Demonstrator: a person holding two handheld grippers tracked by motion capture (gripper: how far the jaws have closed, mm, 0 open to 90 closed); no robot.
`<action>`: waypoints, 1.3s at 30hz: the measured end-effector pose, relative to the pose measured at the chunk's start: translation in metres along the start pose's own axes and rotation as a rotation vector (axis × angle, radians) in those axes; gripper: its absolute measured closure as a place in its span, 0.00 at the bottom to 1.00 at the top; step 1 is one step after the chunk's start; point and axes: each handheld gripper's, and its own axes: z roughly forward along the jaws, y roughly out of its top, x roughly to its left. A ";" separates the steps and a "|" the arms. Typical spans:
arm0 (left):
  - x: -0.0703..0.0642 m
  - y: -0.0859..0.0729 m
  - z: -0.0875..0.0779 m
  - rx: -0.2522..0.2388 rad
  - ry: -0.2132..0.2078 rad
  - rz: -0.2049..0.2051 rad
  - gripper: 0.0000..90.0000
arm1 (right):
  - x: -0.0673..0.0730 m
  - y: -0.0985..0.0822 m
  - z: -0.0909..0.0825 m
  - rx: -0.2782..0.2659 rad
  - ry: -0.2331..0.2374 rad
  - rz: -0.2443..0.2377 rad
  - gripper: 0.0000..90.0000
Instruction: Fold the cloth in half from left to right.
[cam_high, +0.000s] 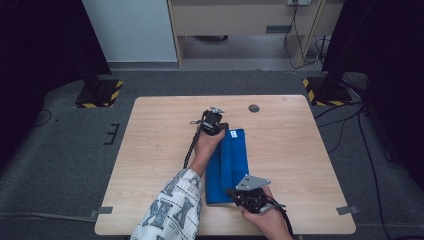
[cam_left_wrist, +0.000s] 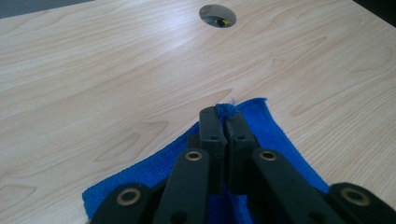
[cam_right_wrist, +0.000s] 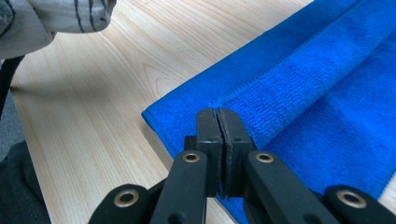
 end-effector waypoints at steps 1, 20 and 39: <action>-0.001 0.001 0.001 0.003 0.001 0.004 0.97 | -0.001 -0.001 -0.001 0.003 -0.001 -0.002 0.98; -0.015 0.004 0.027 0.048 -0.011 -0.009 0.97 | -0.018 -0.013 -0.015 0.004 -0.024 0.048 0.98; -0.025 0.007 0.030 0.030 -0.074 -0.074 0.64 | -0.027 -0.021 -0.019 0.028 -0.101 0.038 0.59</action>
